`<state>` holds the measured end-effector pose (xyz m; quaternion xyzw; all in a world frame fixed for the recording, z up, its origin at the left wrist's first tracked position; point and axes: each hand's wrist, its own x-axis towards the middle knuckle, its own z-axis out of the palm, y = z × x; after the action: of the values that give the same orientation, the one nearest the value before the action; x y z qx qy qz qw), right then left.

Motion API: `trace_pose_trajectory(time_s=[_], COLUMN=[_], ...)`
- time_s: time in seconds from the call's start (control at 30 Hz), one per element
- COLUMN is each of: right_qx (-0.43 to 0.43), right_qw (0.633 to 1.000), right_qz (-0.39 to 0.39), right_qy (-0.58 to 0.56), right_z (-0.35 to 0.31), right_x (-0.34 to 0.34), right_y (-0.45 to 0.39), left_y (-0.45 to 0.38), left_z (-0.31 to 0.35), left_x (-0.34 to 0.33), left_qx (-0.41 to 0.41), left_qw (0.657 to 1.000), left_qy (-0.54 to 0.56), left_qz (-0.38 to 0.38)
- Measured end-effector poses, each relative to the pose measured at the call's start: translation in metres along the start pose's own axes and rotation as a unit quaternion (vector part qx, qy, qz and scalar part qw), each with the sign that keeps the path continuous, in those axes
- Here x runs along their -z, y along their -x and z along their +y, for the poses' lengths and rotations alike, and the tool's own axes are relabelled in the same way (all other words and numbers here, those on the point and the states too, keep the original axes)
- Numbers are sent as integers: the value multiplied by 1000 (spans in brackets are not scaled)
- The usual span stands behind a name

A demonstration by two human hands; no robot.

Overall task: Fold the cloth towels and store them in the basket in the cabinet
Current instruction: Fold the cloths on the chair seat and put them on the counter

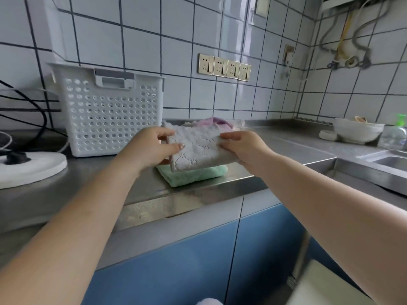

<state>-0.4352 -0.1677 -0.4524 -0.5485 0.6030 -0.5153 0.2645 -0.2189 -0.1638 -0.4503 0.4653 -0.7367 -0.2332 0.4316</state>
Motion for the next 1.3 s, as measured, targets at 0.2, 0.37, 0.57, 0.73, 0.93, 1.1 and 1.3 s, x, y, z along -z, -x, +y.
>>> trace_pose_trajectory(time_s=[0.2,0.37,0.57,0.73,0.93,1.1,1.3], right_qx=[-39,-45,0,164,238,160,110], right_qw=[998,997,985,938,854,849,874], right_qz=[-37,-52,-77,-30,-218,-257,-270], right_qy=[16,40,156,303,408,434,389], right_z=[8,17,25,4,1,14,21], right_x=[-14,-20,-23,-26,-54,-46,-35], right_y=[-16,-30,-29,-20,-14,-21,-22], left_y=[-7,-10,-9,-13,-24,-14,-14], left_z=[-16,-23,-26,-7,0,-13,-22], left_x=[-2,-3,-6,-9,-38,-43,-39], left_qx=[12,35,61,-26,7,36,37], left_qw=[990,982,950,946,930,900,889], left_qy=[-138,-181,-295,-322,-332,-389,-402], left_qz=[-42,-43,-81,-21,-157,-191,-217])
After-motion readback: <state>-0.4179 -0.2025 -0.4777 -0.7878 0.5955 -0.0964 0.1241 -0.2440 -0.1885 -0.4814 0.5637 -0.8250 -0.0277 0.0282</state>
